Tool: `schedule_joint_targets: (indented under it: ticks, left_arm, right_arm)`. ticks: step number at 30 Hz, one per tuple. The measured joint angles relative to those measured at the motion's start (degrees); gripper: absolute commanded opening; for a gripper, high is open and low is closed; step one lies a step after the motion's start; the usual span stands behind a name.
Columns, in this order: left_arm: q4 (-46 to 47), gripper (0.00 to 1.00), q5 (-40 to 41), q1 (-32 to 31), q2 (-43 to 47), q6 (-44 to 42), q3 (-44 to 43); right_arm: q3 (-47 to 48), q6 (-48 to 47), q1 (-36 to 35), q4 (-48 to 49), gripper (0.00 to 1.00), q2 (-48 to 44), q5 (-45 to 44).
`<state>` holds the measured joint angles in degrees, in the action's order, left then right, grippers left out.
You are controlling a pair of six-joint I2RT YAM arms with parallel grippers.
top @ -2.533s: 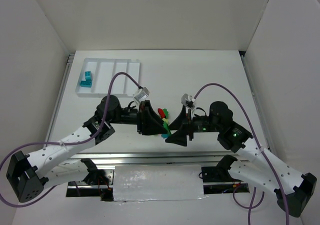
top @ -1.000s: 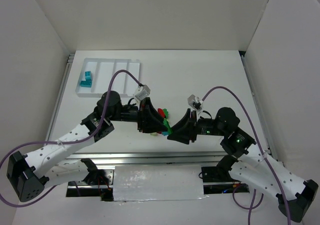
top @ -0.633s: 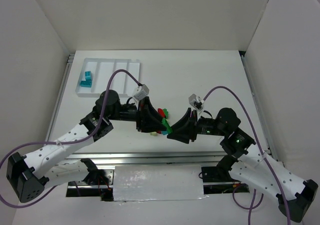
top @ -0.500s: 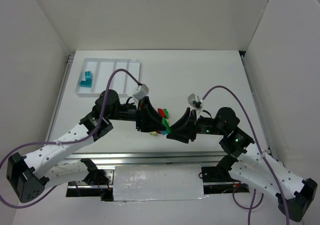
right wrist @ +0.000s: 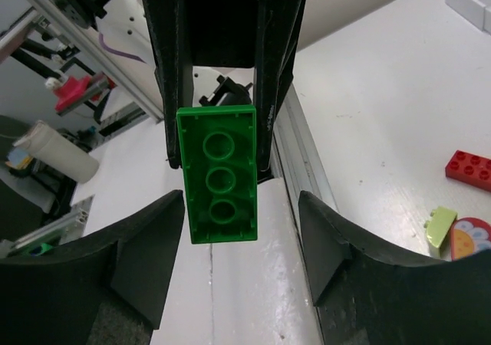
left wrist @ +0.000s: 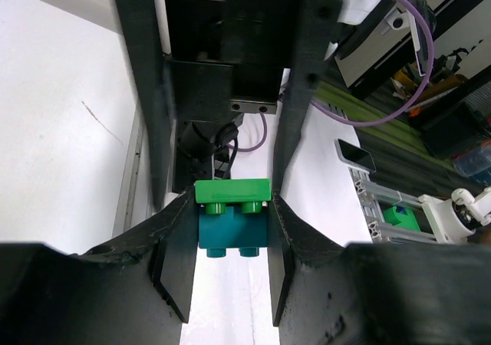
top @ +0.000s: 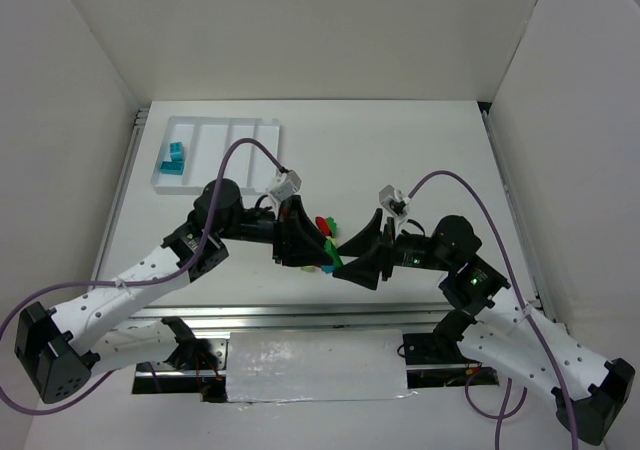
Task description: Sort the legos into containers by color
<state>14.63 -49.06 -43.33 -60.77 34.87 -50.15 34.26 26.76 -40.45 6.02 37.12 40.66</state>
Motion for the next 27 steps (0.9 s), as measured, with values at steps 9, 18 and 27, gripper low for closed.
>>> schedule_joint_targets:
  ticks: [9,18,27]
  left_arm:
    - [0.83,0.00,-0.42,0.00,-1.97,0.79,0.00]
    - [0.09,0.93,0.22,0.09,-1.99,0.96,-0.02]
    - [-1.95,0.92,3.74,-0.04,-1.81,1.33,-0.13]
  right_arm:
    - [0.07,1.20,0.00,1.86,0.39,1.97,1.70]
    - [0.09,2.16,0.00,2.93,0.00,2.99,2.62]
    - [0.09,2.16,0.00,3.65,0.00,0.72,-0.57]
